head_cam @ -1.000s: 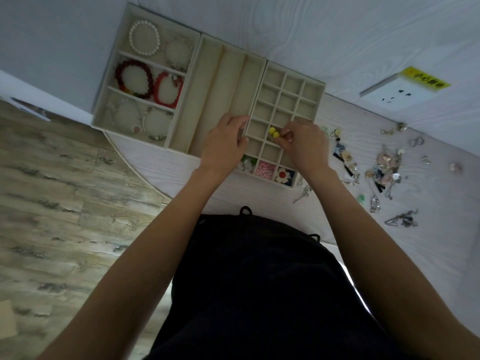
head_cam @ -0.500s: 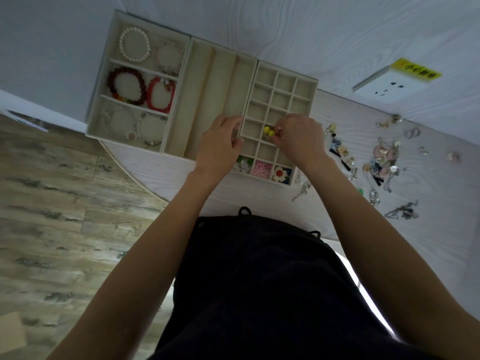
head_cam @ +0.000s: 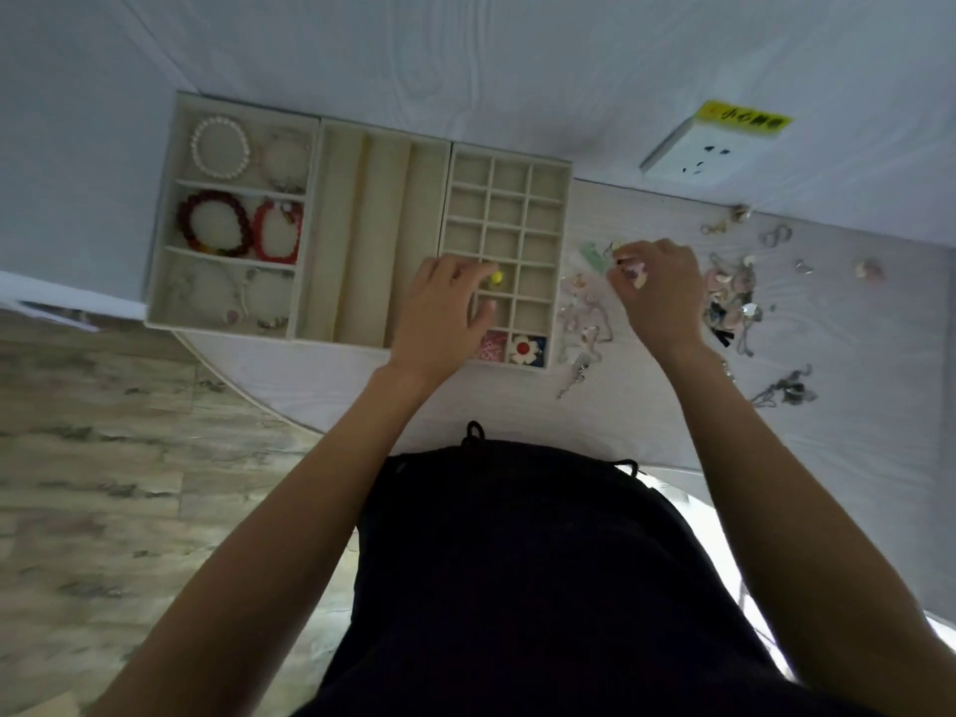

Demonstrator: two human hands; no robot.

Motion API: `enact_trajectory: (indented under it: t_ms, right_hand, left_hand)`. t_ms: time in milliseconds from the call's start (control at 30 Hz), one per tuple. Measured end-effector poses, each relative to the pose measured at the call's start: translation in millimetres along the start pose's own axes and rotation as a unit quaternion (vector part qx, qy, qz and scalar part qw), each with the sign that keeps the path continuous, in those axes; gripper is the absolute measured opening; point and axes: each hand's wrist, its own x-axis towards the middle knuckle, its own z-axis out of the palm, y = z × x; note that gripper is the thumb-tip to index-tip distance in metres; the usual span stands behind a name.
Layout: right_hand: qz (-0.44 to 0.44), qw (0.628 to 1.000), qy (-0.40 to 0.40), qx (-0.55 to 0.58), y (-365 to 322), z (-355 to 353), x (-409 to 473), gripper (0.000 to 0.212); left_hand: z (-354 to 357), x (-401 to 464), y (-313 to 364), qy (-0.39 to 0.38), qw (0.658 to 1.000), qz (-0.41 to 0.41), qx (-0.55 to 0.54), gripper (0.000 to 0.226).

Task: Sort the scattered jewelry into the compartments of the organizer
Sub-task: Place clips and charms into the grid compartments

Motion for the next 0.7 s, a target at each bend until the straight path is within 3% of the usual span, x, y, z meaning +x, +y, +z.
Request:
enact_trajectory:
  t_ms: [100, 167, 267, 400, 567, 633, 700]
  right_hand:
    - [-0.021, 0.997, -0.057, -0.050, -1, 10, 12, 0.031]
    - [-0.015, 0.997, -0.050, -0.054, 1, 16, 14, 0.029]
    - [0.020, 0.999, -0.020, -0.019, 7, 19, 12, 0.020]
    - [0.004, 1.000, -0.003, -0.009, 22, 18, 10, 0.018]
    - [-0.035, 0.998, -0.002, 0.056, 34, 12, 6, 0.014]
    - [-0.021, 0.987, 0.017, 0.157, 34, 4, 3, 0.012]
    - [0.027, 0.954, 0.012, 0.298, 29, -9, 2, 0.010]
  left_hand:
    - [13, 24, 31, -0.036, 0.996, 0.077, 0.006, 0.034]
    - [26, 48, 52, -0.050, 0.990, 0.125, 0.034, 0.035]
    - [47, 87, 73, -0.121, 0.974, 0.138, 0.132, 0.039]
    - [66, 111, 84, -0.195, 0.935, 0.142, 0.260, 0.029]
    - [72, 115, 81, -0.178, 0.958, 0.108, 0.197, 0.024]
    - [69, 114, 77, -0.128, 0.984, 0.088, 0.089, 0.021]
    - [58, 109, 77, -0.076, 0.995, 0.050, -0.042, 0.013]
